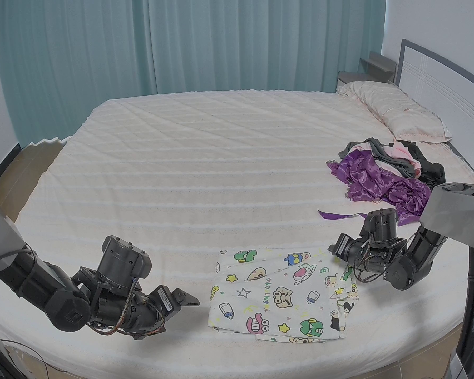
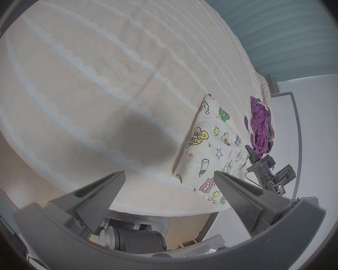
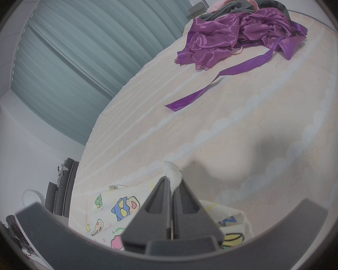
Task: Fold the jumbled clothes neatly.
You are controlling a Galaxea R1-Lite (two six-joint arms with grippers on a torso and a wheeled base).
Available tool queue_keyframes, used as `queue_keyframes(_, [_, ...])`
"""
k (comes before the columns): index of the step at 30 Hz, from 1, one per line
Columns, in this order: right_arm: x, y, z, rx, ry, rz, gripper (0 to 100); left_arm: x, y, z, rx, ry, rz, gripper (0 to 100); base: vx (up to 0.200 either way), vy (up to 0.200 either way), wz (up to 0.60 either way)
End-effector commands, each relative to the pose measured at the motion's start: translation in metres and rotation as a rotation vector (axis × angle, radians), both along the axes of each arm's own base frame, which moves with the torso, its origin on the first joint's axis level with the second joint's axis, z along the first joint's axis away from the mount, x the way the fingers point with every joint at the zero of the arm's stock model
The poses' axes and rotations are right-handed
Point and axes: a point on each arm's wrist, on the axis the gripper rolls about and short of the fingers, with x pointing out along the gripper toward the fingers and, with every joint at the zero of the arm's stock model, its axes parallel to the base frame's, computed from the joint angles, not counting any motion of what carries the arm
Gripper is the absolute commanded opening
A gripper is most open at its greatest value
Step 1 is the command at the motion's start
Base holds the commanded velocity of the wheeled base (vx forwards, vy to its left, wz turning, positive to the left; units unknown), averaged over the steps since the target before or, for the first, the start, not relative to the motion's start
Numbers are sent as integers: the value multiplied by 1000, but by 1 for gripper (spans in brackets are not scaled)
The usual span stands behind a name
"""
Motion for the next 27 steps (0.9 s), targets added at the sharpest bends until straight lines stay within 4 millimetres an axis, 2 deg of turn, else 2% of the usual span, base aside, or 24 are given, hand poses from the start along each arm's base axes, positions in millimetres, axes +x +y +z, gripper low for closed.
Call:
queue_keyframes(1, [-4, -1, 1, -3, 7, 1, 0, 0, 0, -1, 1, 3, 0, 100, 0, 0, 0])
queue_keyframes(3, [-5, -2, 1, -2, 9, 2, 0, 0, 0, 0, 1, 1, 0, 100, 0, 0, 0])
queue_keyframes(4, [-6, -2, 4, 2, -1, 1, 100, 0, 0, 0, 1, 1, 0, 100, 0, 0, 0])
queue_keyframes(9, [-17, -14, 22, 7, -45, -16, 100, 4, -1, 2, -3, -13, 5, 100, 0, 0, 0])
queue_keyframes(11, [-29, -23, 34, 10, -48, -27, 100, 11, -5, 2, 10, -33, 17, 100, 0, 0, 0])
queue_keyframes(14, [-40, -27, 33, 1, -25, -30, 100, 23, -11, 2, 20, -56, 31, 100, 0, 0, 0])
queue_keyframes(15, [-50, -30, 30, -15, -4, -24, 100, 33, -16, 0, 29, -69, 35, 100, 0, 0, 0])
queue_keyframes(20, [-75, -31, 16, -38, 77, 2, 100, 58, -30, -5, 55, -122, -22, 100, 0, 0, 0])
queue_keyframes(21, [-75, -31, 16, -38, 77, 2, 100, 58, -30, -5, 55, -122, -22, 100, 0, 0, 0])
queue_keyframes(23, [-85, -29, 15, -25, 77, 9, 100, 72, -39, -6, 65, -159, -52, 100, 0, 0, 0])
queue_keyframes(27, [-95, -29, 13, -15, 69, 16, 100, 86, -47, -2, 46, -190, -51, 100, 0, 0, 0])
